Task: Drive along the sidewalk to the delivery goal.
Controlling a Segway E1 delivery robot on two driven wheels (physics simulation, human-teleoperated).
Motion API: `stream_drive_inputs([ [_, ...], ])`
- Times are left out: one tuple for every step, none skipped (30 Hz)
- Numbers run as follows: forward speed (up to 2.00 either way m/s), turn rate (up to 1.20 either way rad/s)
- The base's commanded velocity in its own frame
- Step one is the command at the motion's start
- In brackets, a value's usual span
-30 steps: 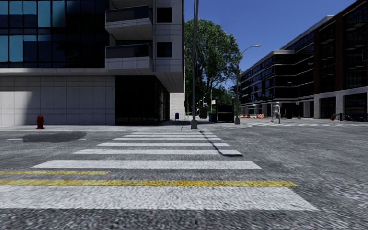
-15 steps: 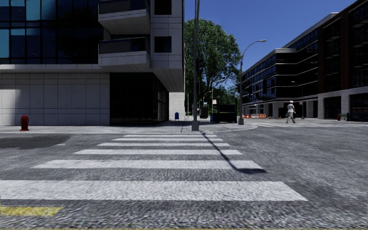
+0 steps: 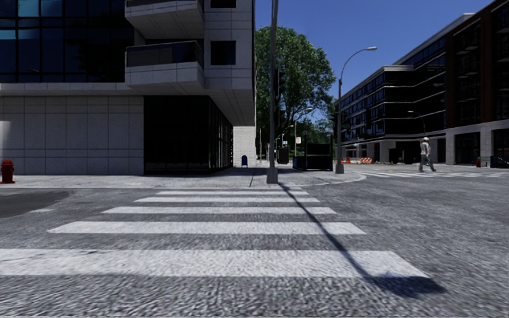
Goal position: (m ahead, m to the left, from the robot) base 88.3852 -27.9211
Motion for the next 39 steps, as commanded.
stream_drive_inputs([
  [2.0, 0.0],
  [2.0, 0.0],
  [2.0, 0.0],
  [2.0, 0.0],
  [2.0, 0.0],
  [2.0, 0.0],
  [2.0, 0.0],
  [2.0, 0.0],
  [2.0, 0.0],
  [2.0, 0.0],
  [2.0, 0.0],
  [2.0, 0.0],
  [2.0, 0.0],
  [2.0, 0.0],
  [2.0, 0.22],
  [2.0, 0.22],
  [2.0, 0.67],
  [2.0, 0.89],
  [2.0, 0.97],
  [2.0, 0.92],
  [2.0, 0.92],
  [2.0, 0.66],
  [2.0, 0.42],
  [2.0, 0.17],
  [2.0, 0.17],
  [2.0, 0.05],
  [2.0, 0.0],
  [2.0, 0.0],
  [2.0, 0.0],
  [2.0, 0.0],
  [2.0, 0.0],
  [2.0, 0.0],
  [2.0, 0.0],
  [2.0, 0.0],
  [2.0, 0.0],
  [2.0, 0.0],
  [2.0, 0.0],
  [2.0, 0.0],
  [2.0, 0.0],
])
